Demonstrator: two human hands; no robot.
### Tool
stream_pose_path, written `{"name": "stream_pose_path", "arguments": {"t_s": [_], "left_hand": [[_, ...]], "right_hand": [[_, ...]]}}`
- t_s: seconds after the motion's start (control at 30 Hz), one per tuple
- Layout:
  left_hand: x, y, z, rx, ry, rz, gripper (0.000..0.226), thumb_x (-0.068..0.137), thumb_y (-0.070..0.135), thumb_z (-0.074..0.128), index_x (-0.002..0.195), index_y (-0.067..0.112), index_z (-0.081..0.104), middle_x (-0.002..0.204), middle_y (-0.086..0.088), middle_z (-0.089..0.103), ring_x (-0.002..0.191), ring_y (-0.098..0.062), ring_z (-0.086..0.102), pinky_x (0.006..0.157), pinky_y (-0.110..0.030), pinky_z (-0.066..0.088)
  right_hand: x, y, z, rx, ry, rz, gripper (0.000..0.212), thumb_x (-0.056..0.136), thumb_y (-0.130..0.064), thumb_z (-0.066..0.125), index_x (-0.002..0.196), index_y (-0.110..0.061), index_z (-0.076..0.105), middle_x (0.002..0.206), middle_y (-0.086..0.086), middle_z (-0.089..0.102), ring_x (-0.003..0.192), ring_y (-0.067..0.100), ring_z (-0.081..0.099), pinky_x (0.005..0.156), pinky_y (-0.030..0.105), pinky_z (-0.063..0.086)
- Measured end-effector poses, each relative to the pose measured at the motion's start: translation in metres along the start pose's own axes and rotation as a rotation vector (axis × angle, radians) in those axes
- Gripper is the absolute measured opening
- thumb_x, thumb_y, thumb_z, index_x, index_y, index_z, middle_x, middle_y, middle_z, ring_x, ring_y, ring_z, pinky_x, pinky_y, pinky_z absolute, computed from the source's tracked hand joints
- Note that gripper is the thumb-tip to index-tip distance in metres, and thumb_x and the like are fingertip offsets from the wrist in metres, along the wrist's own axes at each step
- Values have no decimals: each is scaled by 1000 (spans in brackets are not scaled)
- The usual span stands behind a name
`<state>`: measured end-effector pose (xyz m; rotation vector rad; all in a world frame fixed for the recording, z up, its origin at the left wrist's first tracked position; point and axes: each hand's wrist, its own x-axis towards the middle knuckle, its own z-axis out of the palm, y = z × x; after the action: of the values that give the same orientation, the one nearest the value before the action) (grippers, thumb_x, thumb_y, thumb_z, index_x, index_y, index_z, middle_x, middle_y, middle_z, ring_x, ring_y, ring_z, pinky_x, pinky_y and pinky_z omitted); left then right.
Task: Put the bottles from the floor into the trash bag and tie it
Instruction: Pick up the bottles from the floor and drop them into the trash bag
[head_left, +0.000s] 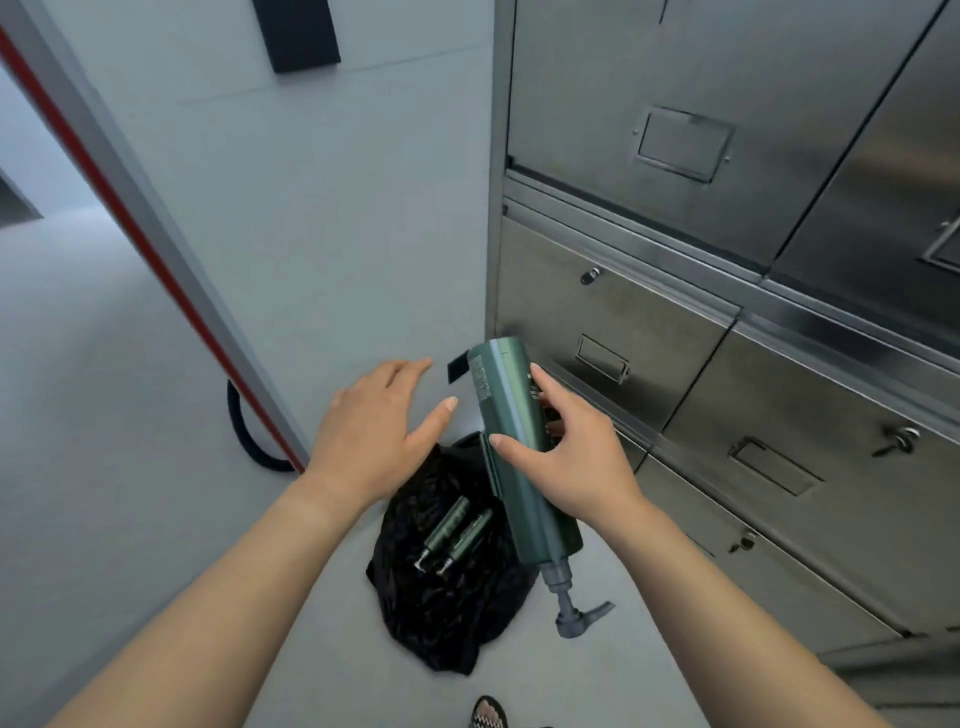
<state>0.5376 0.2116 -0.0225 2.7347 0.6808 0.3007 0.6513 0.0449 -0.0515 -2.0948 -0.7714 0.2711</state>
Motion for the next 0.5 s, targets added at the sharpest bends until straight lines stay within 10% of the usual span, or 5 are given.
{"name": "stream_pose_path", "arguments": {"t_s": [0.5], "left_hand": [[149, -31, 12, -41, -103, 187, 58, 90, 55, 36, 139, 24, 37, 139, 1, 46, 126, -20, 45, 102, -42, 38]], "right_hand": [[107, 17, 11, -1, 191, 188, 86, 64, -55, 71, 139, -43, 32, 133, -11, 52, 119, 8, 50, 97, 29, 43]]}}
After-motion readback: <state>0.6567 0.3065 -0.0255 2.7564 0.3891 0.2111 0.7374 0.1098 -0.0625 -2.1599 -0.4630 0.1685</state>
